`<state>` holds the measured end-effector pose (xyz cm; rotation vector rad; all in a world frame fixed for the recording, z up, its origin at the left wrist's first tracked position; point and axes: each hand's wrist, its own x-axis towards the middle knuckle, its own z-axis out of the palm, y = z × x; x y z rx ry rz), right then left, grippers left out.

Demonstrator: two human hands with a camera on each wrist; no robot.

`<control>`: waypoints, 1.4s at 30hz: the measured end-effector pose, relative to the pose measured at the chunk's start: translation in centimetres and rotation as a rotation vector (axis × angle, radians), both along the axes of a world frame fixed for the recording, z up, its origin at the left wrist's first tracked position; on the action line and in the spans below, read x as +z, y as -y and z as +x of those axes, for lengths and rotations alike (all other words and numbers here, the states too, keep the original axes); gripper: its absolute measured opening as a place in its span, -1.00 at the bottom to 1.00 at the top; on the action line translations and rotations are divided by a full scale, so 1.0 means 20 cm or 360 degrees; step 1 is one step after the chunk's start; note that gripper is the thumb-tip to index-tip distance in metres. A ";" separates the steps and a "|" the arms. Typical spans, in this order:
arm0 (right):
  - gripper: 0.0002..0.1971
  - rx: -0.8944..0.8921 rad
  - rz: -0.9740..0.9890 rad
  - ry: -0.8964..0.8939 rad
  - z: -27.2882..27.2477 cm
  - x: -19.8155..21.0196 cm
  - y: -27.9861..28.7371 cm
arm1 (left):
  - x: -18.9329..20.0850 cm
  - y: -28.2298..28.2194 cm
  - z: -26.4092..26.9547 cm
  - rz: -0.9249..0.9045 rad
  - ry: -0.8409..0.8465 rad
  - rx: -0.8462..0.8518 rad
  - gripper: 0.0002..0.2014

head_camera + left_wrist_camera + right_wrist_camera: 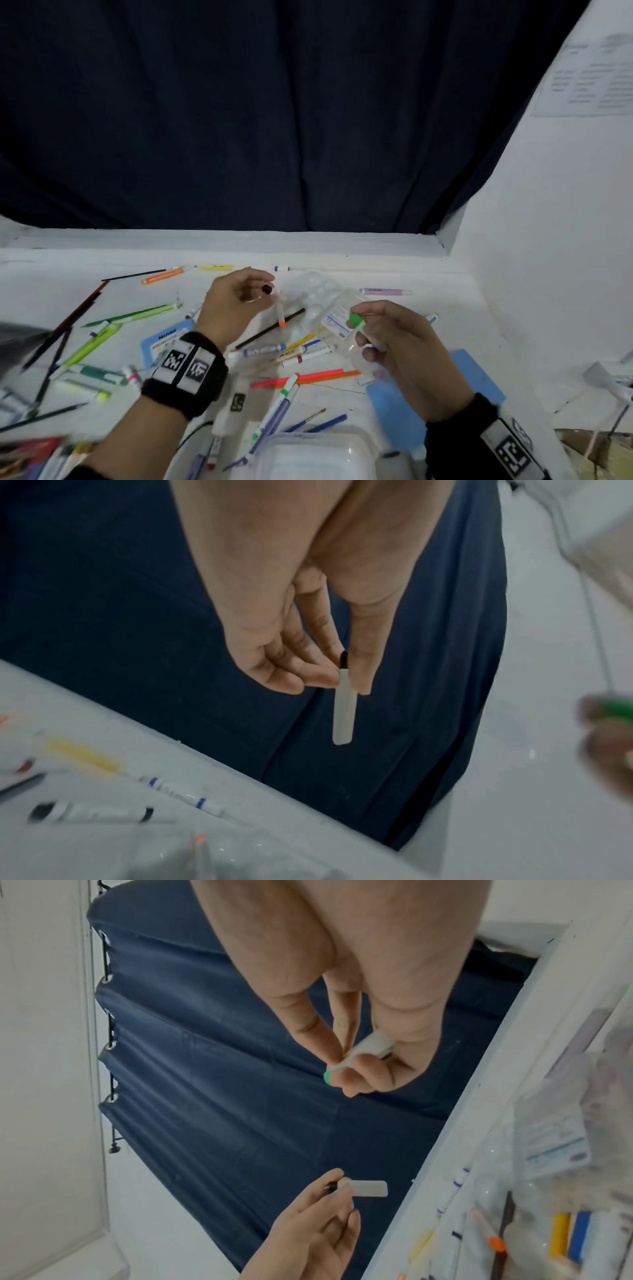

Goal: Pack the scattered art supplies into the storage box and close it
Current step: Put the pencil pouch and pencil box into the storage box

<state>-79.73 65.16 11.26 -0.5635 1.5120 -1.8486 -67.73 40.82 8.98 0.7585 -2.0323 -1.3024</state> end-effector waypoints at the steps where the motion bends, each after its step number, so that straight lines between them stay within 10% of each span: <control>1: -0.76 0.0036 -0.0038 0.0012 0.02 0.01 0.00 | 0.02 -0.10 0.10 0.0095 -0.0090 0.0006 -0.76; 14: -0.86 0.0395 -0.0123 -0.0007 0.50 -0.06 0.10 | -0.10 -0.64 1.04 0.1161 -0.0645 0.0536 -0.70; 18: -0.81 0.0517 0.0035 -0.0162 0.71 -0.13 0.20 | -0.15 -0.59 1.28 0.1012 -0.0473 0.0618 -0.40; 22: -0.72 0.0557 0.0167 -0.0290 0.95 -0.16 0.34 | -0.19 -0.44 1.46 0.0838 -0.0256 0.0535 -0.92; 42: -0.93 0.0025 0.0880 -0.1342 1.42 -0.42 0.63 | -0.28 0.13 1.37 -0.0812 0.0570 -0.0402 -0.87</control>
